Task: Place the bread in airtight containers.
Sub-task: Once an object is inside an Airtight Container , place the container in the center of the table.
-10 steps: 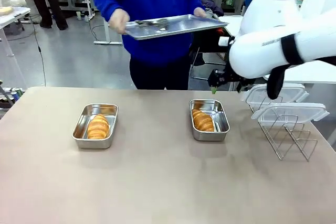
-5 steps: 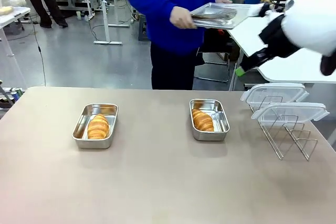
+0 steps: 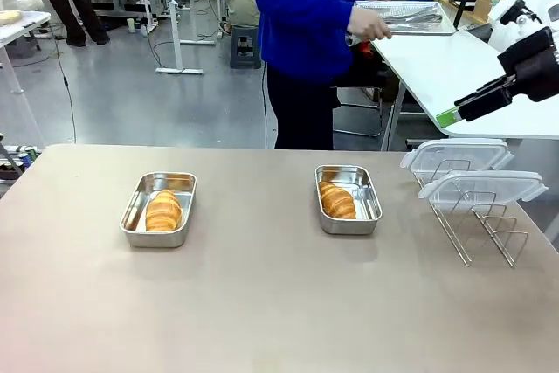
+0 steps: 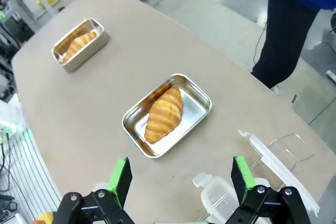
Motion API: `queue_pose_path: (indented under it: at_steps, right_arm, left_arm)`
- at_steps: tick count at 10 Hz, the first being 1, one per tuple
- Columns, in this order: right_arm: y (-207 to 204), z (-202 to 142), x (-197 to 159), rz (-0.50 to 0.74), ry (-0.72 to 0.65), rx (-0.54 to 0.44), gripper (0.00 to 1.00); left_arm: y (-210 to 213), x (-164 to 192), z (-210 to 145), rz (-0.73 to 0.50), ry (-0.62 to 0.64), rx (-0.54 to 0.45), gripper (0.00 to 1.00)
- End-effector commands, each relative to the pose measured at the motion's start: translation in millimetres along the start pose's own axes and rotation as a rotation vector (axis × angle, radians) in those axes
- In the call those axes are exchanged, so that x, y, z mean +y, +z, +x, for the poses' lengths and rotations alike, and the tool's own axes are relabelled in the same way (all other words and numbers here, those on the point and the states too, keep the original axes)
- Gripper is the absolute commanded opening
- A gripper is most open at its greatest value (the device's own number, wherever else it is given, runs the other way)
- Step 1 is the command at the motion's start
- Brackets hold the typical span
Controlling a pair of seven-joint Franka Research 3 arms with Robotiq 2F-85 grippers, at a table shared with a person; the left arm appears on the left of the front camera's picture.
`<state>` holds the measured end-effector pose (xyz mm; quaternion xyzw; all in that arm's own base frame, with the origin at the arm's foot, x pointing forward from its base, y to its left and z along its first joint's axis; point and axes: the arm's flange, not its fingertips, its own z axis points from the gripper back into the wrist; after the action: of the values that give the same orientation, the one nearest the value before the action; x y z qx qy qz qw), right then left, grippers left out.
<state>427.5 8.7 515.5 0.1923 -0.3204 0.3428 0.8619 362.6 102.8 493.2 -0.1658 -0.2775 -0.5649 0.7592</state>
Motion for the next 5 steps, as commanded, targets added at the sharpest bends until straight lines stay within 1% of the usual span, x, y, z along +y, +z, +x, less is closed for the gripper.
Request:
queue_pose_path:
  at_steps: [1,5]
  right_arm:
    - [-0.3,3.8,4.4,-0.003,0.019,0.001,1.00]
    - [-0.3,3.8,4.4,-0.003,0.019,0.001,1.00]
  left_arm:
    - [-0.1,-1.0,-1.2,-0.008,-0.013,-0.002,1.00]
    - [-0.1,-1.0,-1.2,-0.008,-0.013,-0.002,1.00]
